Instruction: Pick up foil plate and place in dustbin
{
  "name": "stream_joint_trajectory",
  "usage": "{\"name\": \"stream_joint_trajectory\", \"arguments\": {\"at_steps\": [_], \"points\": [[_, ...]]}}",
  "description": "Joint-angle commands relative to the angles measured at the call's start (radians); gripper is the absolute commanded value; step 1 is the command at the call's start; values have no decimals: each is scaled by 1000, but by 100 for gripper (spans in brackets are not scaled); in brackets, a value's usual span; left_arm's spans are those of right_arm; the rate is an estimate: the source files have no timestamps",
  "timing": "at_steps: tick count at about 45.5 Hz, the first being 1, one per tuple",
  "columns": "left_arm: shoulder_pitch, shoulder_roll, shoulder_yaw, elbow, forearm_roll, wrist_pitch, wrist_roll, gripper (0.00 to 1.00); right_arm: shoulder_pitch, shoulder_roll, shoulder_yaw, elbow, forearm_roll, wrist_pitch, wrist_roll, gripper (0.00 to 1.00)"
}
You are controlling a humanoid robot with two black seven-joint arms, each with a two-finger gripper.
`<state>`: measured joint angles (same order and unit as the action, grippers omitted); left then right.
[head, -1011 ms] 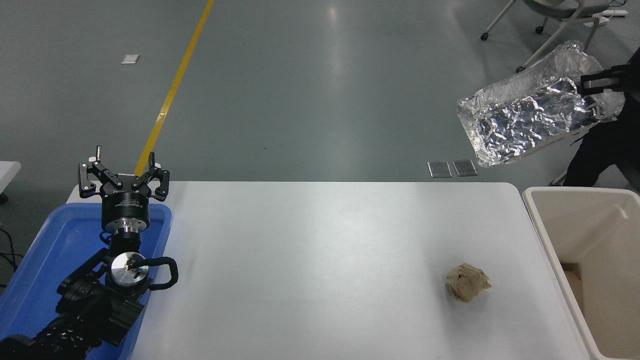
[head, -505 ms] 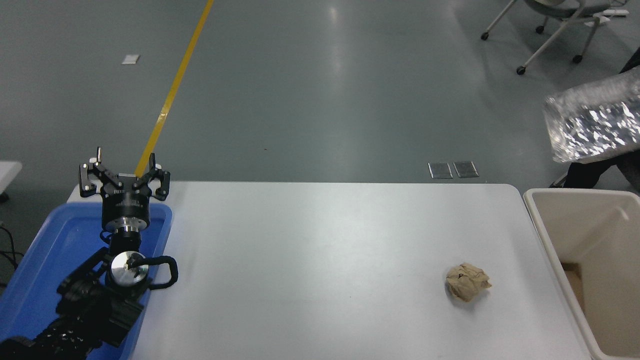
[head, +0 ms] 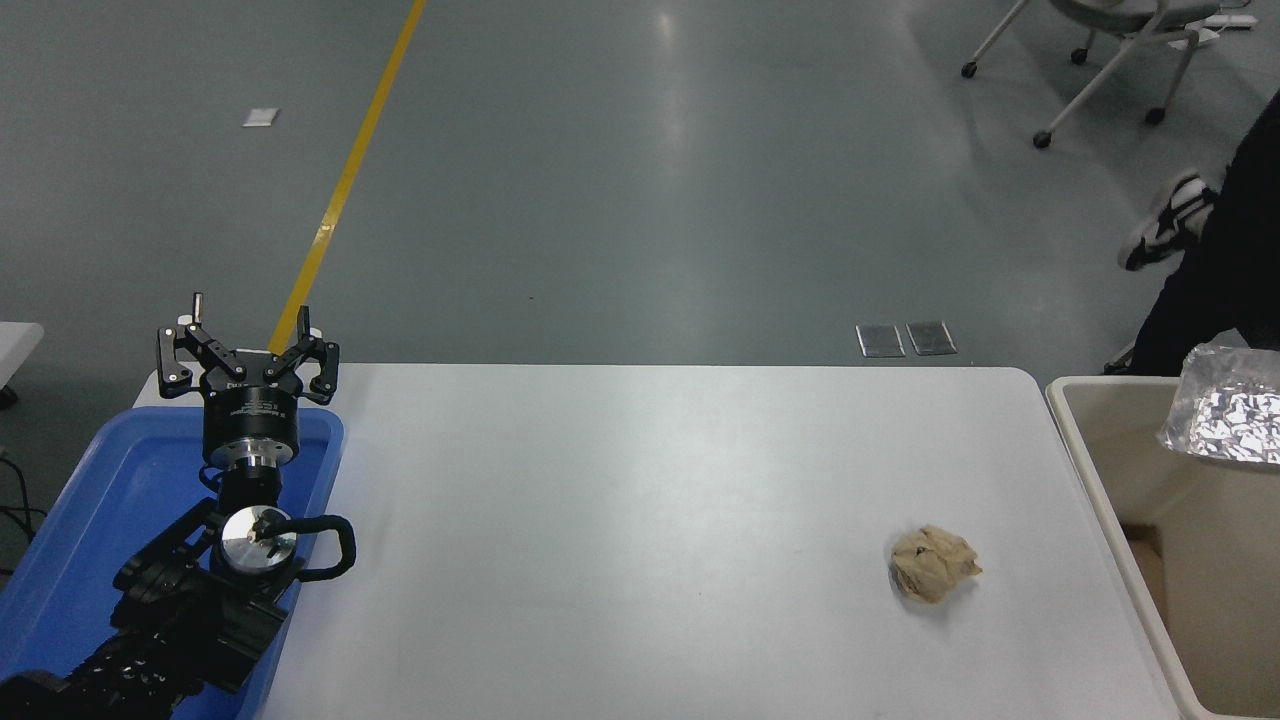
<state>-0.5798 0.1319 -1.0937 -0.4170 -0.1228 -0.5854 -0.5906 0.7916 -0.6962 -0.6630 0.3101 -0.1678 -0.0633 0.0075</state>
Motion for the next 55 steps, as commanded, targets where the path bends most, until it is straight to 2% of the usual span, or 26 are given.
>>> {"name": "stream_joint_trajectory", "arguments": {"at_steps": [1, 6, 8, 10, 11, 16, 17, 24, 29, 41, 45, 55], "points": [[0, 0, 0, 0, -1, 1, 0, 99, -152, 73, 100, -69, 129, -3, -3, 0], [0, 0, 0, 0, -1, 1, 0, 99, -152, 84, 102, -68, 131, -4, -4, 0], [0, 0, 0, 0, -1, 1, 0, 99, -150, 90, 103, -66, 132, -4, -4, 17], [0, 0, 0, 0, -1, 1, 0, 99, -150, 93, 106, -66, 134, -6, -3, 43], [0, 0, 0, 0, -1, 1, 0, 99, -149, 93, 111, -65, 139, -6, -4, 53], [0, 0, 0, 0, -1, 1, 0, 99, -140, 93, 115, -54, 159, -4, -3, 98], [0, 0, 0, 0, -1, 1, 0, 99, -135, 93, 115, -52, 160, -4, -3, 100], [-2, 0, 0, 0, 0, -1, 0, 99, -86, 75, 103, -20, 134, 2, -1, 100], [0, 0, 0, 0, 0, -1, 0, 99, 26, -20, 66, 64, 56, 8, -1, 100], [-2, 0, 0, 0, 0, -1, 2, 99, 444, -258, 43, 496, -357, 43, -14, 100], [-2, 0, 0, 0, 2, -1, 2, 99, 610, -292, 8, 622, -438, 137, -27, 100], [-2, 0, 0, 0, 2, -1, 2, 99, 957, -238, -30, 793, -435, 491, -32, 100]]}}
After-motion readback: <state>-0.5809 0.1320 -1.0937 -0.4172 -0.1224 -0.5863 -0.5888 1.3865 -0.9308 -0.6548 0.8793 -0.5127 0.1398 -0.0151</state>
